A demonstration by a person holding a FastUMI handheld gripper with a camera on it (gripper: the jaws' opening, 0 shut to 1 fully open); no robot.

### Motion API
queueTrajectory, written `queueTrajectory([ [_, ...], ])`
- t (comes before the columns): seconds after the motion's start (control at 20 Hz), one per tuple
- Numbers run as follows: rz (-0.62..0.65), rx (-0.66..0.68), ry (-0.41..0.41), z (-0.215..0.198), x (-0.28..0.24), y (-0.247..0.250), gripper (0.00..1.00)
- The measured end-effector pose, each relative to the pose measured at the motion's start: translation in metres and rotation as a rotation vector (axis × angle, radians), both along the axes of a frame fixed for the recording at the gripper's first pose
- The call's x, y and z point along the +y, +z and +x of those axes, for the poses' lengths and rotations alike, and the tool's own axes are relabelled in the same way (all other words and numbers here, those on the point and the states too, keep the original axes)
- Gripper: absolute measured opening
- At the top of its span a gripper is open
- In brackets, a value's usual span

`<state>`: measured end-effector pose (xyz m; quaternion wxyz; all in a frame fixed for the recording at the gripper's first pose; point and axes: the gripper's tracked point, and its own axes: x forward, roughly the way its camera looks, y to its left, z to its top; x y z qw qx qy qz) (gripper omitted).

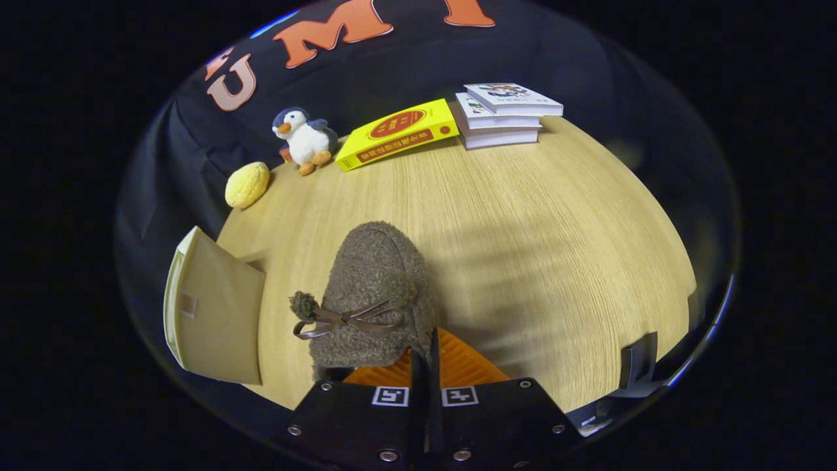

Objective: Open the storage box then place both shoes into the box .Put the left shoe in first, then the right shoe, with the right side of both shoes facing outward in a uniform manner.

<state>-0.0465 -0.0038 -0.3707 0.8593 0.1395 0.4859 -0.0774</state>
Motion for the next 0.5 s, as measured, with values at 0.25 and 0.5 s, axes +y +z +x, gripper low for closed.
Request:
queueTrajectory([
  [0.25, 0.051, -0.005, 0.044, 0.026, 0.071, 0.062, 0.04],
  [0.5, 0.110, -0.018, 0.132, 0.054, 0.171, 0.106, 0.04],
])
